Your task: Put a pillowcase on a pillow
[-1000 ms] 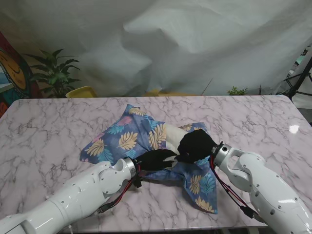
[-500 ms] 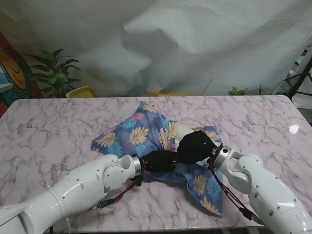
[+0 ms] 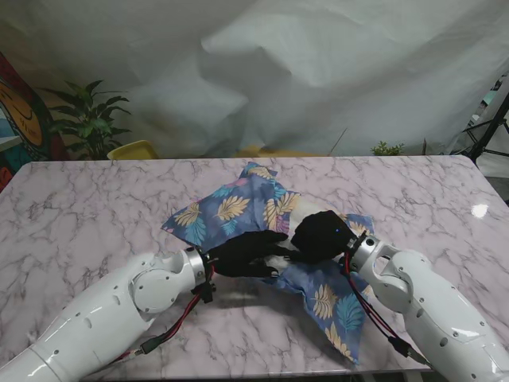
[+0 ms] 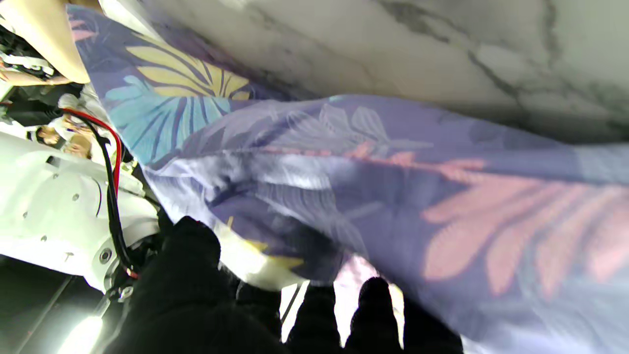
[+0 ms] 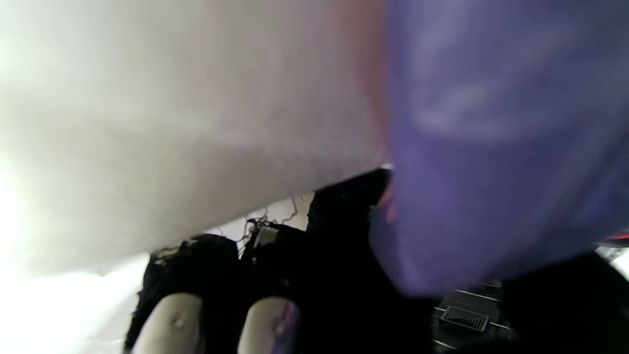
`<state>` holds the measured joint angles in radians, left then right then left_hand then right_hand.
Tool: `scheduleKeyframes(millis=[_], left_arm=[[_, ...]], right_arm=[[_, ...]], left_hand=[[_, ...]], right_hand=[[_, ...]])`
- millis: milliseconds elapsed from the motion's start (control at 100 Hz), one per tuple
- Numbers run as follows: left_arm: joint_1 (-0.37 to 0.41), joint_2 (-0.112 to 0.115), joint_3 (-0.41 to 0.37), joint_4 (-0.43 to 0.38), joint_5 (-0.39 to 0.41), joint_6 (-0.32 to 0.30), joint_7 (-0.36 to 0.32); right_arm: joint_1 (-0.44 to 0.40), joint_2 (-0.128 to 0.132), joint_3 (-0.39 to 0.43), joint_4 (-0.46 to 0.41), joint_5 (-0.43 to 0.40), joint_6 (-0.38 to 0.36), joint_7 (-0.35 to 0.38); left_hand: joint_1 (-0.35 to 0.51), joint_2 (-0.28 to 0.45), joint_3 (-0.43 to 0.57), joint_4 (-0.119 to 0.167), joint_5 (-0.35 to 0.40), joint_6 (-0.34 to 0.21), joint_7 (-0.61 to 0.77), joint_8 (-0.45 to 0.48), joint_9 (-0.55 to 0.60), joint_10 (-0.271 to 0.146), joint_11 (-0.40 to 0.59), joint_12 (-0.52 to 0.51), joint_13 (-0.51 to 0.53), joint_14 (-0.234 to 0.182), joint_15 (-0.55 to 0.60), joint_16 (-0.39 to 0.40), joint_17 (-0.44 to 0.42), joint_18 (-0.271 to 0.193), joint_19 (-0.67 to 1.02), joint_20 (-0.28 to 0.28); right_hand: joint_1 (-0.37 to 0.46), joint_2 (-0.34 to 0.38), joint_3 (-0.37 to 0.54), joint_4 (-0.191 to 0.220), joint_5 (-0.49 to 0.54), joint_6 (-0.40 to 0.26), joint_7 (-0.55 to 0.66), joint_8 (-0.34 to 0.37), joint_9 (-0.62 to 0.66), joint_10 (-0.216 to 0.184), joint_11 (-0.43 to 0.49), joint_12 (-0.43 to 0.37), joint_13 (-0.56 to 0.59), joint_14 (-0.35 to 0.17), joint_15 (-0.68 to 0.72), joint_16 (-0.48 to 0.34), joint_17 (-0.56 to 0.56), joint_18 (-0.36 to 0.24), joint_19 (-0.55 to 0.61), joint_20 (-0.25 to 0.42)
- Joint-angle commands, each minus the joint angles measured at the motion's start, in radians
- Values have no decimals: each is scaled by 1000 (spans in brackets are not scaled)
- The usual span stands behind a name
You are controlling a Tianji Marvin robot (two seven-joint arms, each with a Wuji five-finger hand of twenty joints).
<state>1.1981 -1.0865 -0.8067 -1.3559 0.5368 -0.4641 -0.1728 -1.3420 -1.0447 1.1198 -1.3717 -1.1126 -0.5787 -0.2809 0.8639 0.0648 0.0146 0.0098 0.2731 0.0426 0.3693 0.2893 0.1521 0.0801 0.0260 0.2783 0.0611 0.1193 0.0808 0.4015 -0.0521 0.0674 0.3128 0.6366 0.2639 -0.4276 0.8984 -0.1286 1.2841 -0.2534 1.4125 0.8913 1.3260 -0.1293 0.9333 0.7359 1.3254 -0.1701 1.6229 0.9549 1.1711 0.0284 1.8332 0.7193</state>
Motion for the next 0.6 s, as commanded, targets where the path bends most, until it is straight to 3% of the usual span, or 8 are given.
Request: scheduleKeyframes(millis=[0,170,230,280,340,420,510,590], left_arm=[[11,17,-18,-25,-8,14,-17],[38,27,-91,-90,18,33,-45],[40,20,-102,-88,39,43,-10],[39,5,-102,-76,63,64,66],[15,-24,-78,-27,112,75,211],[-55,-70,-1,77,167,100,410],[-156,-132,104,209,167,116,577],[-230,-197,179,327,129,85,678]], right_arm=[[-9,4,17,-4,9,-9,9],[-48,3,54,-29,16,-24,18],[-60,1,64,-35,23,-31,20],[-69,0,71,-40,30,-39,24],[-77,-1,76,-44,35,-44,26],[-87,-1,82,-51,42,-50,35],[-98,-2,88,-55,57,-58,53],[-105,-1,93,-59,61,-59,64]], left_hand=[[-22,-4,-19,-15,41,-17,34,41,-43,-3,3,28,-35,-5,-13,27,-1,4,-36,23],[-23,-14,-19,-16,44,-12,25,48,-42,-3,26,125,-35,-7,8,104,14,5,-24,35],[-9,-17,-17,-18,54,-12,30,51,-43,-4,43,183,-11,0,42,138,35,8,8,49],[28,-2,-14,-21,63,-13,40,53,-31,-2,80,253,16,3,80,154,50,2,53,64],[79,28,-10,-27,73,-20,62,55,-5,-14,149,285,60,-3,148,174,64,-3,119,74],[217,35,-26,-51,48,-27,82,39,35,-44,262,258,91,-31,231,168,56,-25,214,12],[327,50,-50,-73,-3,-32,80,11,46,-80,274,177,49,-56,282,126,18,-57,259,-118],[379,51,-56,-83,-43,-48,63,-7,35,-117,205,141,37,-89,195,53,22,-87,126,-246]], right_hand=[[-30,4,23,0,67,39,151,41,59,-21,-9,-11,2,-140,44,-13,25,-66,154,-14],[-32,8,24,0,66,37,148,40,57,-20,-8,-11,2,-132,37,-21,23,-54,145,-19],[-32,9,23,0,66,37,148,40,56,-20,-8,-11,2,-130,34,-23,22,-51,142,-21],[-32,10,22,0,66,37,148,40,55,-20,-8,-11,2,-128,32,-25,22,-48,140,-22],[-32,13,19,0,66,35,146,40,54,-20,-8,-12,2,-125,29,-28,21,-43,136,-25],[-32,17,16,0,65,32,143,39,52,-19,-8,-12,1,-122,26,-32,20,-38,132,-27],[-30,20,11,0,66,31,143,39,49,-19,-8,-12,1,-117,20,-37,19,-32,126,-31],[-30,23,7,0,65,28,140,38,46,-19,-9,-13,1,-113,15,-41,17,-26,120,-35]])
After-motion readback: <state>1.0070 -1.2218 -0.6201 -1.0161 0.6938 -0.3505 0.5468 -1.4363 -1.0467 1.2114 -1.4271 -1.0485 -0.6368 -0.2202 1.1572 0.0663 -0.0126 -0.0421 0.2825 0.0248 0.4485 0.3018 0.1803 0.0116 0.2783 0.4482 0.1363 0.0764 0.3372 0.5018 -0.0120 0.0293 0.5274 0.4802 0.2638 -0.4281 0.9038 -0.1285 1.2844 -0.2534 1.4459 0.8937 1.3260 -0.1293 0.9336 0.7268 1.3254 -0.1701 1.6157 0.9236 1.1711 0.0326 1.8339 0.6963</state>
